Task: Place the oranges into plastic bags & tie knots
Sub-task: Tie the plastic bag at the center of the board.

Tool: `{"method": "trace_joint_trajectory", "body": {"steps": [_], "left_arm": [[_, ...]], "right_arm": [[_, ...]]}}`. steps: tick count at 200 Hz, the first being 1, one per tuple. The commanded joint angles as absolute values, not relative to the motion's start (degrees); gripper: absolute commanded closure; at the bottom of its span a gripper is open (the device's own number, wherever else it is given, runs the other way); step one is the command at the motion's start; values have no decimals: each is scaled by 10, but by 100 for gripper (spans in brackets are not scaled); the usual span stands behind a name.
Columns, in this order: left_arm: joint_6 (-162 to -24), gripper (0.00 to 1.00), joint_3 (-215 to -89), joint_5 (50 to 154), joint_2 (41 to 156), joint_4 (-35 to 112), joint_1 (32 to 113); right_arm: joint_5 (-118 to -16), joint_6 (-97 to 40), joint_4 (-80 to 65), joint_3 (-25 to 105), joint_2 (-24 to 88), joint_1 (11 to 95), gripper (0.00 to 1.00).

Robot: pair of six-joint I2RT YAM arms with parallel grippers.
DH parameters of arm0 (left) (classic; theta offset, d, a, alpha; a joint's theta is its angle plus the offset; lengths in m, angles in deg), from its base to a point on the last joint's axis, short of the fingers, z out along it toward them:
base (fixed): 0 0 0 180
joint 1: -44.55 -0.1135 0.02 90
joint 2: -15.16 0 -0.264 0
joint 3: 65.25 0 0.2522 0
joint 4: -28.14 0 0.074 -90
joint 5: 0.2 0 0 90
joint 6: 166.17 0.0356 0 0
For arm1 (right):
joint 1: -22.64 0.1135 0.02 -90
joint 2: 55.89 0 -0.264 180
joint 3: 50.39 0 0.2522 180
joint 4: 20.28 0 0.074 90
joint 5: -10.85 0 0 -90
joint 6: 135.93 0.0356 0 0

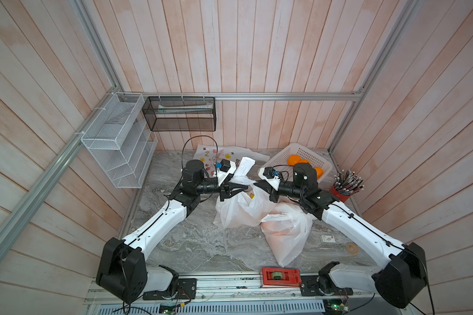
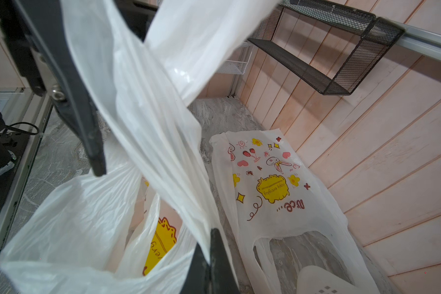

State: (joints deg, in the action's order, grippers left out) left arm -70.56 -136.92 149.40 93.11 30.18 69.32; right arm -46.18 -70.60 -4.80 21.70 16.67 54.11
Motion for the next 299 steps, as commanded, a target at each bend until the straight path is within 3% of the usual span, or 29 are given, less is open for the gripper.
{"method": "trace_joint_trajectory", "body": {"steps": [1,43,93,135,147,178,198,214,230,256,299], "left_arm": [[-693,76,-1388,1496,935,318,696],[-691,96,-1389,1486,933,321,696],[-689,100,-1387,1483,931,327,696],[-684,100,-1381,1483,926,325,695],[-683,100,-1379,1483,925,321,696],[-682,100,-1377,1483,927,319,696],[-682,100,-1376,1484,929,318,696],[-683,100,-1375,1482,929,315,696],[-684,100,-1372,1478,928,312,695],[-693,94,-1367,1468,927,305,695],[-706,85,-1357,1466,928,286,696]], "right_arm": [[-483,-724,-16,236,168,545,100],[-502,-736,17,250,161,544,100],[-392,-711,-8,259,107,496,48],[-317,-625,-55,338,158,476,15],[-295,-597,-55,373,187,474,10],[-255,-562,-67,419,239,493,6],[-249,-561,-66,437,264,513,8],[-240,-555,-65,449,280,524,18],[-224,-549,-62,460,292,528,44],[-232,-557,-56,463,289,528,100],[-262,-579,-44,461,266,519,100]]}}
